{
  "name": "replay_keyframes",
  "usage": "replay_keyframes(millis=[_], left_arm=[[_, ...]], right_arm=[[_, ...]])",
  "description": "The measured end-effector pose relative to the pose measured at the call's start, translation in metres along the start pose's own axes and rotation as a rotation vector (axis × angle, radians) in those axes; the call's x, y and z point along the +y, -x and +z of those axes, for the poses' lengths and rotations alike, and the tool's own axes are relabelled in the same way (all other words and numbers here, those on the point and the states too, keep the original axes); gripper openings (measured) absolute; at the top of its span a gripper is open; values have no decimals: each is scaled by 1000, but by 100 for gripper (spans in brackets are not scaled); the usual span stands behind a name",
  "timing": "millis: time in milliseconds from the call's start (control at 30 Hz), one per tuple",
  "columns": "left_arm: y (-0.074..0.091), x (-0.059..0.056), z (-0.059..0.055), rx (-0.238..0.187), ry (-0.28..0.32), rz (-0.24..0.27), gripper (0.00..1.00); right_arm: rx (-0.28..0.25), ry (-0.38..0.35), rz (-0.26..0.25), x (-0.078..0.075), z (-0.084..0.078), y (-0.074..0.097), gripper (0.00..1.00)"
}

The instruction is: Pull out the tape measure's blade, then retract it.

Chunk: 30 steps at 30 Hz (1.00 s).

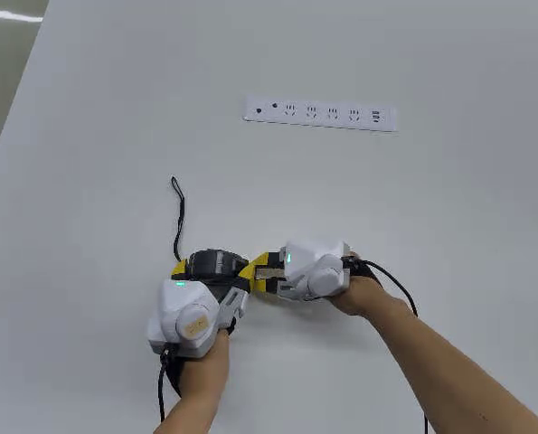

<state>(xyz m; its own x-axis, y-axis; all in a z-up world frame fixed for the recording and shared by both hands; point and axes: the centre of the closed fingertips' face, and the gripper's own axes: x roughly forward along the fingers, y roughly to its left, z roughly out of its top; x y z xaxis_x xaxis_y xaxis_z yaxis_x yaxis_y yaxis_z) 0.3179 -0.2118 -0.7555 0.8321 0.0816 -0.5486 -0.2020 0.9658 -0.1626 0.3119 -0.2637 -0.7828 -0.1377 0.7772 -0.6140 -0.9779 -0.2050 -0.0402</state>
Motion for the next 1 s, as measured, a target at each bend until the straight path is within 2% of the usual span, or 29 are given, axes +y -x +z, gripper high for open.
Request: replay_keyframes(millis=[167,500,733,833,1000], left_arm=[[0,0,0,-1,1,-2,63],[0,-1,0,-6,-13,-9,65],[0,-2,-4,23,-65,-13,65],[1,-1,-8,44,-66,-16,65],[4,-2,-8,47,-105,-32,65]], right_arm=[[-4,30,3,0,0,-1,13],[12,44,8,2,-1,-1,16],[32,51,3,2,-3,3,18],[39,52,-1,2,-5,5,20],[46,47,-5,4,-6,6,23]])
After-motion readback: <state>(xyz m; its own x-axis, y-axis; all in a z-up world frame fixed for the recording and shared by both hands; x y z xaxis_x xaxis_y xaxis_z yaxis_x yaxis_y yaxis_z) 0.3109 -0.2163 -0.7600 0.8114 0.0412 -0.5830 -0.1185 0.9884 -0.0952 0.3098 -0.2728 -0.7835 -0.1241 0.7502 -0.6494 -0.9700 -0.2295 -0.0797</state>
